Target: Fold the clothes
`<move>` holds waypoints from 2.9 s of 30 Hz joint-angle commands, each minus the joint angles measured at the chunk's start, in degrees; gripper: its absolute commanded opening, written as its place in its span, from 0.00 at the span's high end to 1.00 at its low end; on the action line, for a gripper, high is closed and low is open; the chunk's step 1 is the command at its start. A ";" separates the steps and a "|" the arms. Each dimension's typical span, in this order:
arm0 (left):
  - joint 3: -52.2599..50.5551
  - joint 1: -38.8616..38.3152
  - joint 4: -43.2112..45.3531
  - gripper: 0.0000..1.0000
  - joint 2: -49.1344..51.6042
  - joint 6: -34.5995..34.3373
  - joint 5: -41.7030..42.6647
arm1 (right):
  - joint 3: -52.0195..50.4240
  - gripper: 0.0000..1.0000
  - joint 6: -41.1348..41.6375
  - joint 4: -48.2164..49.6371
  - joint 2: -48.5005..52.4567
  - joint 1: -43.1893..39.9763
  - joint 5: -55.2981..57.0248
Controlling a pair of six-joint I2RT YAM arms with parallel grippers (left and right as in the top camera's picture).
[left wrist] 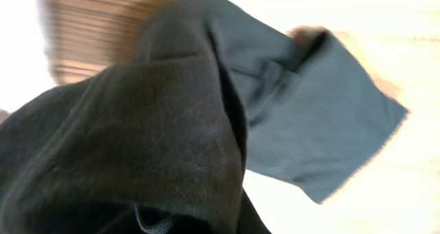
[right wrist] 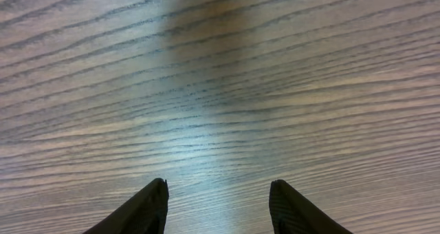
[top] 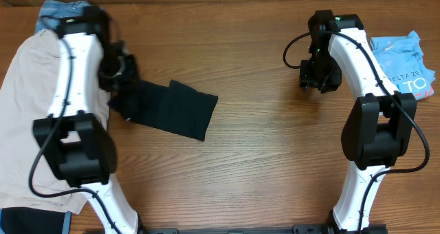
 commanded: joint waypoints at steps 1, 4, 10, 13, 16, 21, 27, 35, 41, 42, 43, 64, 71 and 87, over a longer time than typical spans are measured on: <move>0.98 -6.71 -0.55 0.96 0.07 0.15 2.14 | 0.72 0.49 -0.44 -0.13 -2.36 -0.07 0.15; 0.98 -10.12 -0.17 0.96 0.07 -0.04 2.12 | 0.72 0.49 -0.63 -0.28 -2.36 -0.07 0.09; 0.98 -14.32 -0.13 0.95 0.07 -1.95 2.12 | 0.72 0.49 -0.63 -0.28 -2.36 -0.07 0.09; 0.98 -16.06 0.09 0.95 0.09 -1.95 2.08 | 0.72 0.49 -0.66 -0.31 -2.36 -0.07 0.09; 0.96 -17.27 0.55 0.94 0.09 -1.95 2.05 | 0.72 0.49 -0.90 -0.42 -2.36 -0.07 -0.07; 0.96 -18.53 0.87 0.93 0.09 -1.97 1.62 | 0.72 0.49 -1.07 -0.46 -2.36 -0.07 -0.39; 0.96 -19.30 1.01 0.90 0.09 -2.80 1.66 | 0.72 0.49 -1.07 -0.46 -2.36 -0.07 -0.52; 0.96 -22.10 0.92 0.59 0.09 -2.29 7.41 | 0.72 0.49 -1.07 -0.42 -2.36 -0.07 -0.50; 0.96 -24.11 0.24 0.58 0.09 1.05 7.23 | 0.72 0.49 -1.07 -0.48 -2.36 -0.07 -0.50; 0.98 -23.96 0.11 0.60 0.09 1.16 7.02 | 0.72 0.49 -1.07 -0.46 -2.36 -0.07 -0.52; 0.98 -23.65 0.09 0.62 0.09 1.16 6.91 | 0.72 0.49 -1.07 -0.46 -2.36 -0.07 -0.52; -7.72 -10.71 10.71 0.59 0.92 -9.38 -11.93 | 0.72 0.48 -11.52 13.62 -2.36 16.72 -37.83; -12.11 -10.49 15.08 0.59 3.52 -9.20 -11.85 | 0.39 0.44 -1.38 24.83 -2.29 25.86 -30.93; -13.66 -10.56 14.80 0.52 4.22 -9.18 -11.82 | -0.31 0.43 2.32 32.85 3.02 32.30 -21.18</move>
